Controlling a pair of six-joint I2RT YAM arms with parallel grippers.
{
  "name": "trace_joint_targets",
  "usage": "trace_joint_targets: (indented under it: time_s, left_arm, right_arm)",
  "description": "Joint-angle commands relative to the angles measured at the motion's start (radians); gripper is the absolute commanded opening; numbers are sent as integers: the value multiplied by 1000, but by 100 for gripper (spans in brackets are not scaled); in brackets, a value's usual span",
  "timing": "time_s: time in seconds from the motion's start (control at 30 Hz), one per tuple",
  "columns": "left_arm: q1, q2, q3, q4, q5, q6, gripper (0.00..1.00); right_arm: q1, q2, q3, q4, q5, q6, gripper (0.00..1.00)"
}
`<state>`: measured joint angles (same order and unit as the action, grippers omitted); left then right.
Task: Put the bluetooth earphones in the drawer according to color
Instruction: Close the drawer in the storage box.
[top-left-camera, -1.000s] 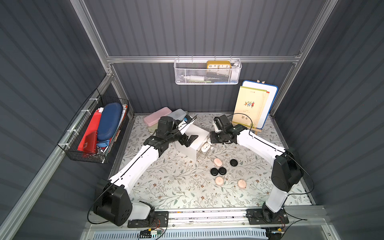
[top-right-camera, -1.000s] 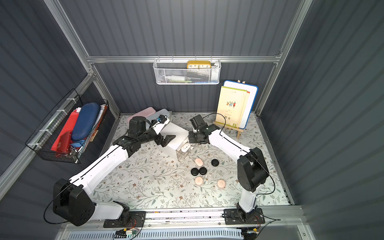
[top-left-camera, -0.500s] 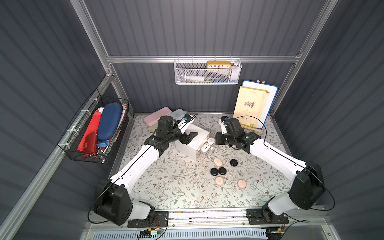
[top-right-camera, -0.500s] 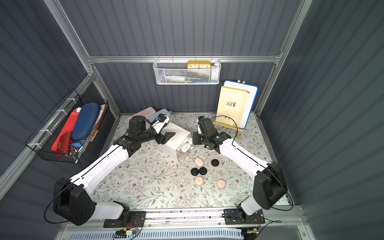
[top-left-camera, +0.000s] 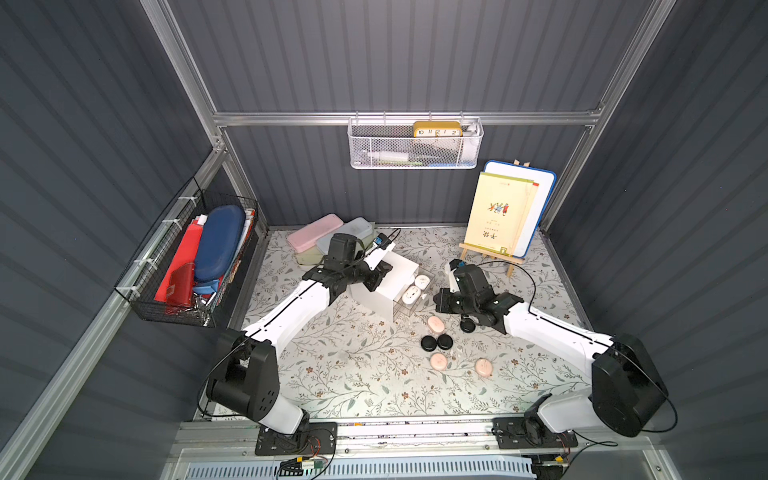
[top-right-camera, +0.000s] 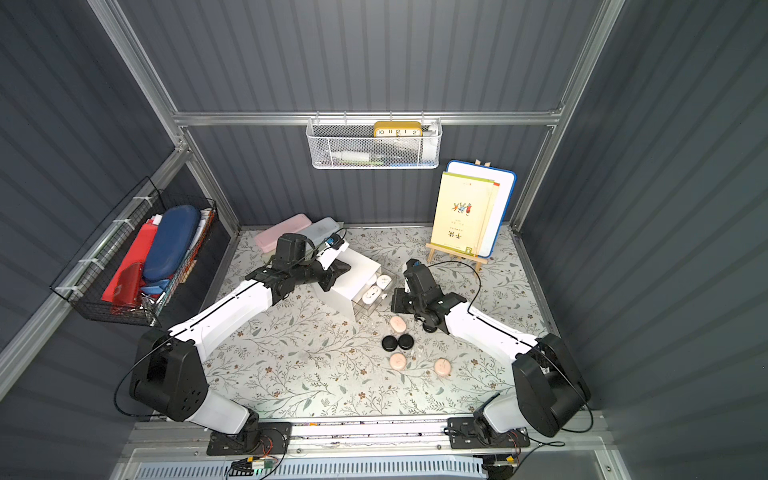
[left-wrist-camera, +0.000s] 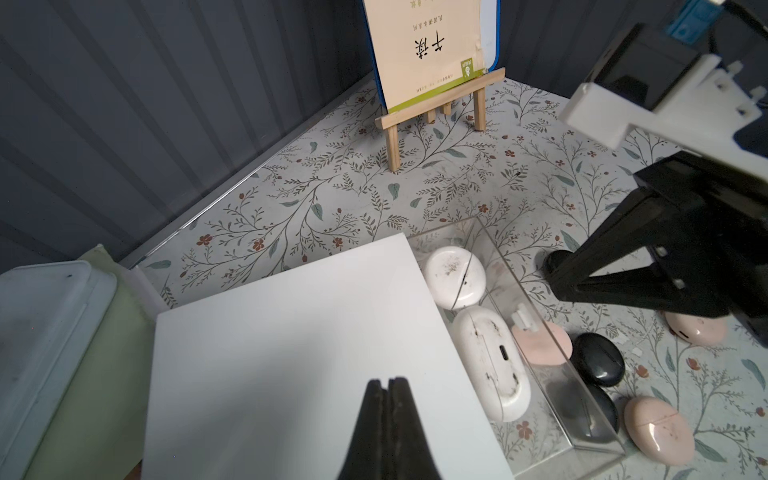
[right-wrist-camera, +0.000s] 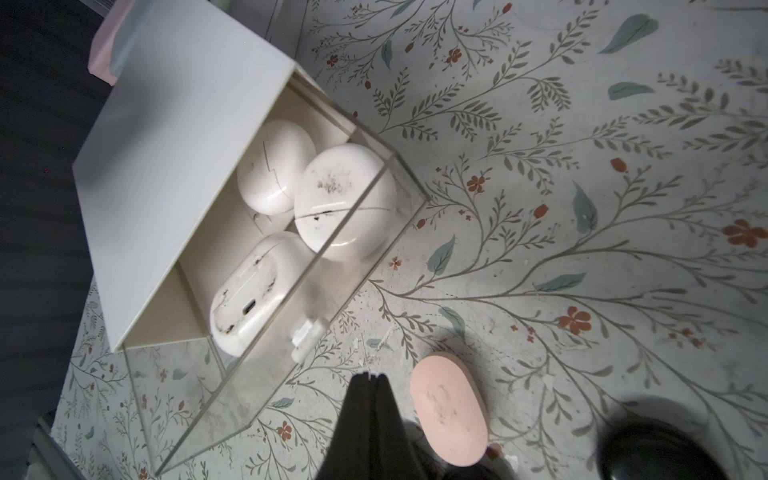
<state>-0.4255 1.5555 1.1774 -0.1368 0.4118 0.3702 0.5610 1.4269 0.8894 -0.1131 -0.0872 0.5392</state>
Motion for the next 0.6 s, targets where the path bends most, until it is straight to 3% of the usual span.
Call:
trace_joint_targets:
  time_s: [0.0,0.5,0.57]
  left_arm:
    - [4,17,32,-22,19,-2,0]
    - [4,60,33,-56,4,-2,0]
    - [3,70,38,-45,-44,-16,0]
  right_arm:
    - [-1,-1,-22,107,-27,48,0]
    - [-4,88,5,231,-80,99,0]
    - [-4,104,21,234,-95,100,0]
